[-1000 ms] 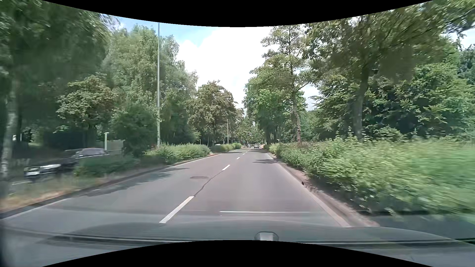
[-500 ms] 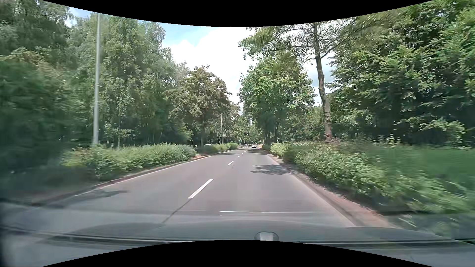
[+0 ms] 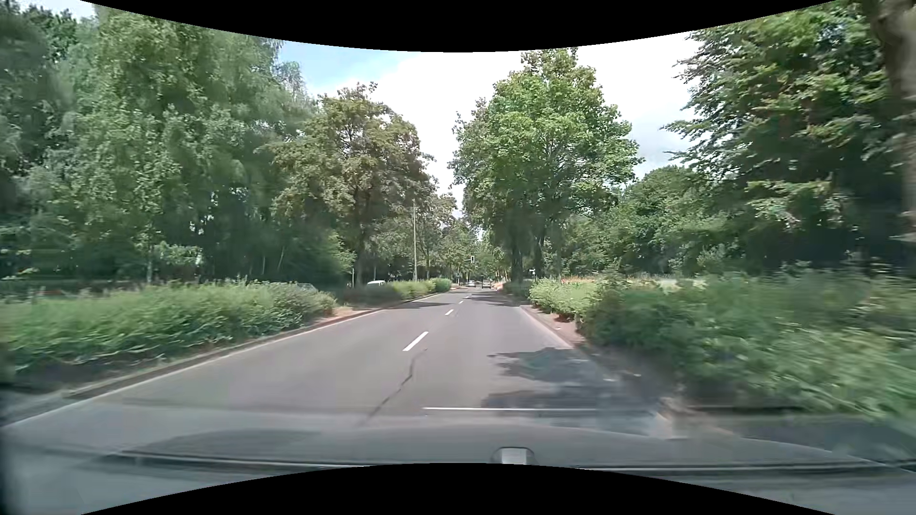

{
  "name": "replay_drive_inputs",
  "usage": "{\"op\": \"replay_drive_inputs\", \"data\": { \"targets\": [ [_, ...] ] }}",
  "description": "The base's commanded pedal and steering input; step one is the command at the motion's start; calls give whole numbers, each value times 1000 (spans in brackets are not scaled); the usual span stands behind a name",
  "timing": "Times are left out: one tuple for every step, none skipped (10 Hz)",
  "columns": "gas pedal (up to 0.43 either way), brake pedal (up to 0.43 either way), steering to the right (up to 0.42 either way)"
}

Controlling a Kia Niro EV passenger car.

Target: Follow the waypoints while adhering to traffic rules and regulations

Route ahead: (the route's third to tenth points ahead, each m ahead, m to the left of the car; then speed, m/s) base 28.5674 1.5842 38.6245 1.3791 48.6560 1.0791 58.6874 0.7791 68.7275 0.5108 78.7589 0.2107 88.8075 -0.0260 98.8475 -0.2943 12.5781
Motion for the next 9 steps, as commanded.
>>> {"op": "replay_drive_inputs", "data": {
  "targets": [
    [169,18,6],
    [169,18,6],
    [169,18,5],
    [169,18,3],
    [169,18,0],
    [169,18,0],
    [169,18,0],
    [169,18,0],
    [169,18,0]
  ]
}}
